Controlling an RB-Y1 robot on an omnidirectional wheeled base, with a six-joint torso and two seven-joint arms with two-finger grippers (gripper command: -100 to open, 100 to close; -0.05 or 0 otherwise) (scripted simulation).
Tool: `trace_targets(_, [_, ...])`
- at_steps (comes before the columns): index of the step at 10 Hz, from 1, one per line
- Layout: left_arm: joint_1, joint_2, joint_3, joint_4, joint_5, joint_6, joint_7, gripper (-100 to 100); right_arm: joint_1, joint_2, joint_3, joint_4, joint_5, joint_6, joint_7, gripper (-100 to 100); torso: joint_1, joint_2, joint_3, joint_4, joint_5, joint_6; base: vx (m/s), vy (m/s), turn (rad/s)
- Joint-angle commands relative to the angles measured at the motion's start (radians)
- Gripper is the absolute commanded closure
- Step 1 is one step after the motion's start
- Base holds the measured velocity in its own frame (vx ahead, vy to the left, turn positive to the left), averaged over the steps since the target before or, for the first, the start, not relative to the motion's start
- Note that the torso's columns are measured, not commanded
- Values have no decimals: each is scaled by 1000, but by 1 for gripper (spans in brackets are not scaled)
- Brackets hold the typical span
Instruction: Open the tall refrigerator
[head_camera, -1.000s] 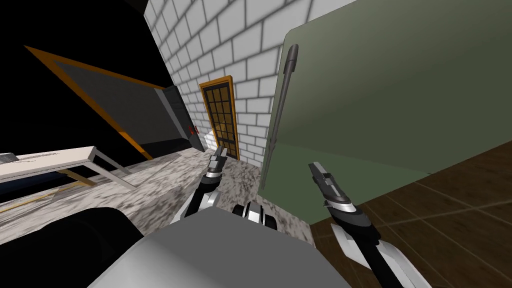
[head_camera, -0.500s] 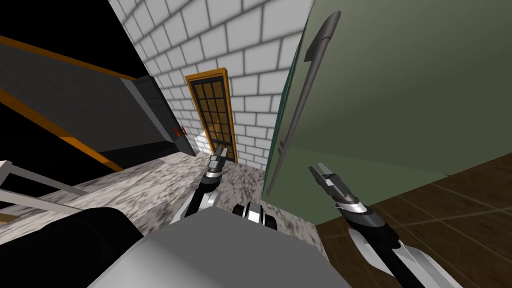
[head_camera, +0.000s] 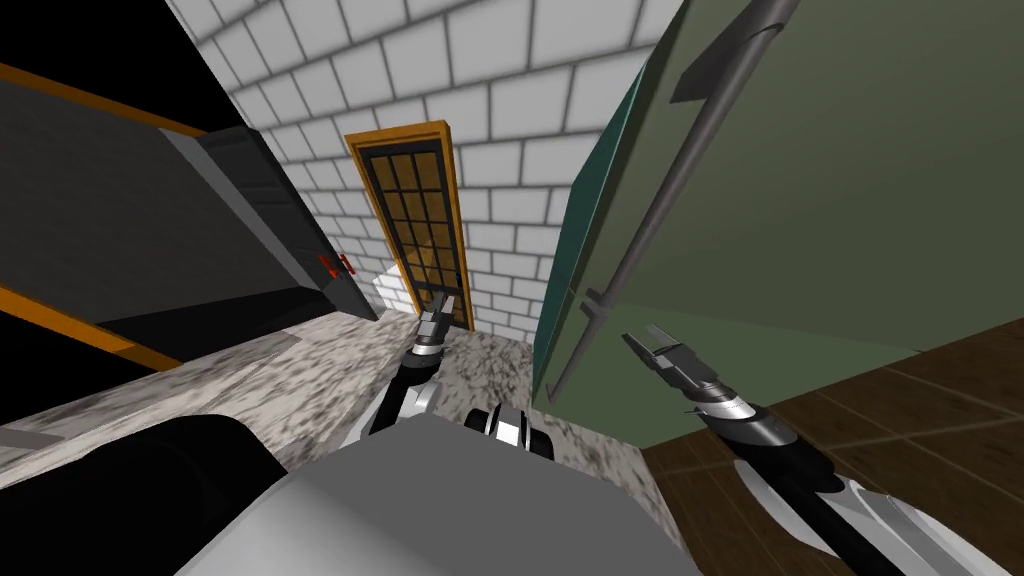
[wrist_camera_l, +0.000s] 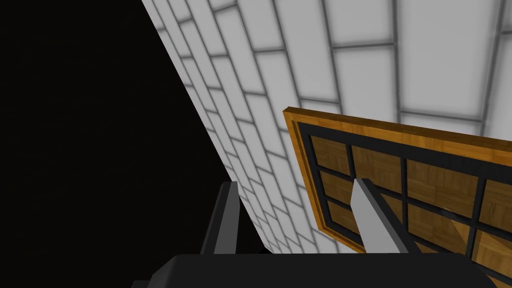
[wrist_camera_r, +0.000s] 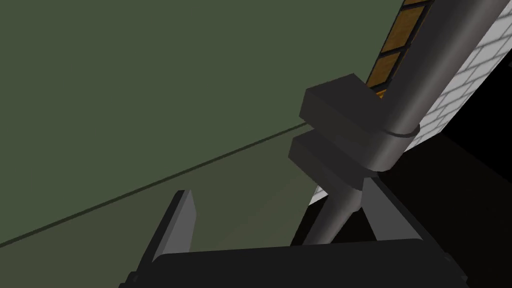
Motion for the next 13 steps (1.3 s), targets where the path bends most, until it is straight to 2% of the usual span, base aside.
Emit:
trace_targets(1, [0, 0, 0, 0, 0, 0, 0, 0, -7, -80, -53, 68, 44, -15, 17, -100, 5, -1, 0, 0, 1, 0, 81, 254, -237])
trace_targets(2, [0, 0, 0, 0, 0, 0, 0, 0, -7, -90, -53, 68, 44, -15, 17, -100, 7, -2, -1, -1, 2, 0, 65, 184, -56])
trace_targets(4, [0, 0, 0, 0, 0, 0, 0, 0, -15, -155, -91, 123, 78, -25, 31, -100, 2, 0, 0, 0, 1, 0, 48, 189, -139])
trace_targets(7, [0, 0, 0, 0, 0, 0, 0, 0, -28, -256, -143, 198, 126, -38, 50, -100, 7, 0, 0, 0, 2, 0, 58, 236, -174])
trace_targets(10, [0, 0, 0, 0, 0, 0, 0, 0, -37, -344, -188, 260, 167, -51, 66, -100, 18, -2, -2, 0, 8, -9, 56, 229, -162])
trace_targets(13, [0, 0, 0, 0, 0, 0, 0, 0, -44, -411, -222, 304, 198, -61, 78, -100, 30, -2, -2, 1, 13, -14, 10, 159, -112])
